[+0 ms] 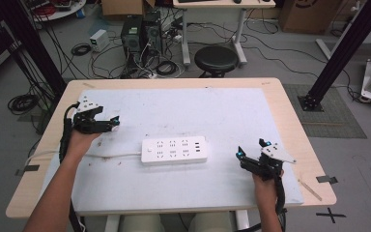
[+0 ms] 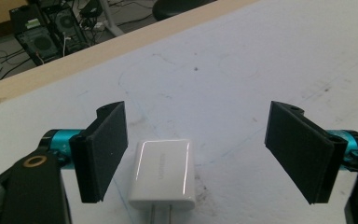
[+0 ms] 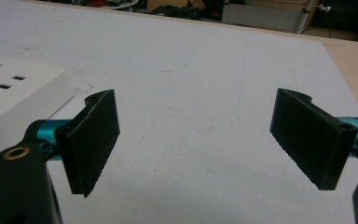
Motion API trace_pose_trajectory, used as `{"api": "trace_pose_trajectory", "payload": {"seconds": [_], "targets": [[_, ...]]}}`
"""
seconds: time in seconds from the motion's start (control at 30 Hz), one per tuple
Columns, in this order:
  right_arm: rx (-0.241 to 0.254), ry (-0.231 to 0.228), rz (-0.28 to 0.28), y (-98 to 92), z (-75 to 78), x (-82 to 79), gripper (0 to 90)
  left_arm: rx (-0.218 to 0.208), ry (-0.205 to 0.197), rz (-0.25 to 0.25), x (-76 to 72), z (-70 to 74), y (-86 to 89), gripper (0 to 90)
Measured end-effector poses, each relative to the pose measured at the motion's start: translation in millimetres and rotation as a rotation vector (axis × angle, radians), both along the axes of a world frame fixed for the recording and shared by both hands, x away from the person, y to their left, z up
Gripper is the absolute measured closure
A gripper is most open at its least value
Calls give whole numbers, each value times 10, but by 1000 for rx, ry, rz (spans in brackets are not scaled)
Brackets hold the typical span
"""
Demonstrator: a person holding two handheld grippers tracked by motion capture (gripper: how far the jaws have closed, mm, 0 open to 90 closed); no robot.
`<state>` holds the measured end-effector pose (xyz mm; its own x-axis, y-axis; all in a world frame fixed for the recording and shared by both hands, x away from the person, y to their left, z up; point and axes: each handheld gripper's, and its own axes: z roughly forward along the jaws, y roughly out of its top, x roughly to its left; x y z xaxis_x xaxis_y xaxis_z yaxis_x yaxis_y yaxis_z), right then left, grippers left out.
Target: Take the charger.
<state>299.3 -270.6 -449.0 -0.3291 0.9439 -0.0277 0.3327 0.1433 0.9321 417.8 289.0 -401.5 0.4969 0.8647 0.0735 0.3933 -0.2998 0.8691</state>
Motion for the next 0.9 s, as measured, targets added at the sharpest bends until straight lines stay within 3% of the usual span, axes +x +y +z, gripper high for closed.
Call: {"api": "trace_pose_trajectory", "payload": {"seconds": [0.13,0.43,0.9], "targets": [[0,-1,0,1,0,0,160,16,45,-2,80,-110,37,213],[-2,-2,4,6,-1,0,160,3,79,21,193,-254,134,213],[-13,12,3,13,2,10,160,61,196,-7,321,-497,90,213]]}}
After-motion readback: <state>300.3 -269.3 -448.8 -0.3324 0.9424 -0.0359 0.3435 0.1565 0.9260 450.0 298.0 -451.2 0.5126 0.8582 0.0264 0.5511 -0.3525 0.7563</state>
